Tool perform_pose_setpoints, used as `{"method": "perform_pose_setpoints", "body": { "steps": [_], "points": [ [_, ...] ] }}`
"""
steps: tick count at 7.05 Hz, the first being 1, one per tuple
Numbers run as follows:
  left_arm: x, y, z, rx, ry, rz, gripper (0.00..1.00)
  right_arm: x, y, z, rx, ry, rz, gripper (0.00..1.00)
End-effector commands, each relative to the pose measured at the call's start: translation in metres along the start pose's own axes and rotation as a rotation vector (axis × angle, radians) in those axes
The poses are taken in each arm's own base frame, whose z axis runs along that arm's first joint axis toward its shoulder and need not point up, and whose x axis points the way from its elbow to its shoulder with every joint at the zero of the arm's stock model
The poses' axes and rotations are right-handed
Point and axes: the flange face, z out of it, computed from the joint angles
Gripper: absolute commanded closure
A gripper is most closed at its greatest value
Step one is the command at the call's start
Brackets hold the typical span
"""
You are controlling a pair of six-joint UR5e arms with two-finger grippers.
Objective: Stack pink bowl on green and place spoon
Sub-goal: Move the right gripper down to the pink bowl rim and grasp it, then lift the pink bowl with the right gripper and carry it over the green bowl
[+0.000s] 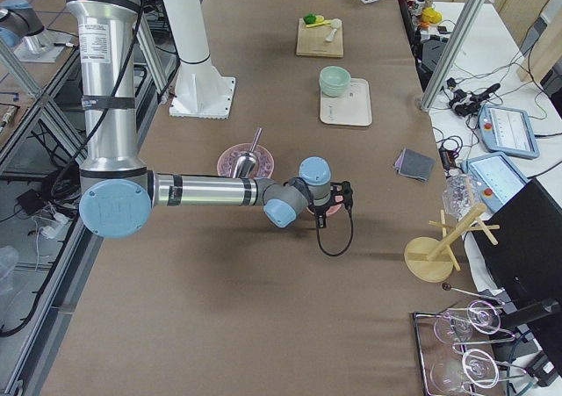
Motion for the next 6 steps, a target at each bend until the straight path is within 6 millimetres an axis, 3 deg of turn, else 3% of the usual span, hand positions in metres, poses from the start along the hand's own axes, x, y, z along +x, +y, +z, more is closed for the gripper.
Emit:
{"method": "perform_pose_setpoints", "body": {
  "steps": [1,4,5,6],
  "points": [
    [0.001,0.003,0.002,-0.003,0.004,0.001,0.00,-0.012,-0.003,-0.009,0.011,-0.019,-0.012,1.00],
    [0.001,0.003,0.002,-0.004,0.003,0.000,0.00,-0.025,-0.017,-0.026,0.024,-0.044,-0.010,1.00],
    [0.001,0.003,0.002,-0.005,0.003,-0.003,0.00,-0.052,-0.036,-0.042,0.015,-0.045,0.004,1.00],
    [0.004,0.003,0.006,-0.009,0.008,-0.011,0.00,-0.097,-0.067,-0.062,-0.005,-0.029,0.081,1.00]
  ]
}}
